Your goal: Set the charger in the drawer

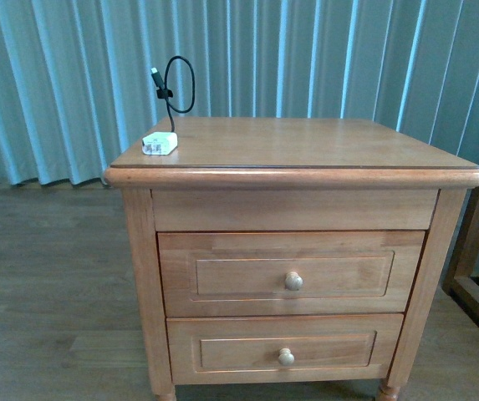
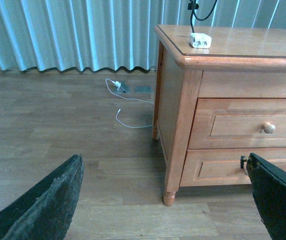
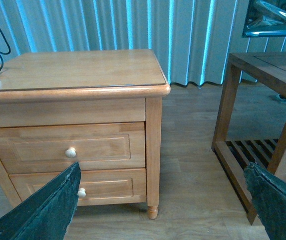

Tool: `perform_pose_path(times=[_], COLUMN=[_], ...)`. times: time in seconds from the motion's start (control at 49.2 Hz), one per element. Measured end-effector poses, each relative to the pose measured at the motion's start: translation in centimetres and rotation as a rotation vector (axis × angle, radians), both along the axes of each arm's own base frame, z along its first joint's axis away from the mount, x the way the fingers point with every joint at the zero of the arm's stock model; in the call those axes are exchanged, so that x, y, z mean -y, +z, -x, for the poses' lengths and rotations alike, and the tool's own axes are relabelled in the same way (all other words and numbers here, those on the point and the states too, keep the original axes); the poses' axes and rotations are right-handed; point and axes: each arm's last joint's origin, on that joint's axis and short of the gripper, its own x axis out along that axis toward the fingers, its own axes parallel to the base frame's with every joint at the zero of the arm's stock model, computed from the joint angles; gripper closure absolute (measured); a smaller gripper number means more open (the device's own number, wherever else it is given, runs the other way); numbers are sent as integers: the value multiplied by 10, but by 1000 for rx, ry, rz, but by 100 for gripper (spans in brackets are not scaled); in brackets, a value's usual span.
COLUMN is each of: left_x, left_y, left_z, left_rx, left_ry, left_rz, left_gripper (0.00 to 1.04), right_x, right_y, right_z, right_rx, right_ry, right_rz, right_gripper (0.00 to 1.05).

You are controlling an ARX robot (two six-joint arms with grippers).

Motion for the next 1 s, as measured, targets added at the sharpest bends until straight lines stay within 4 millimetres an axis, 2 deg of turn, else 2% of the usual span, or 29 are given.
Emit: perform_pose_path(times=[0.996], left_x=[0], left_y=[0], left_z=[0], left_rx=[0], left_ry=[0], left_rz=[0], left_gripper=[6], right_x=[0], right_y=[0], right_z=[0], right_rx=[0], right_ry=[0], right_rz=[0], right_gripper=[8])
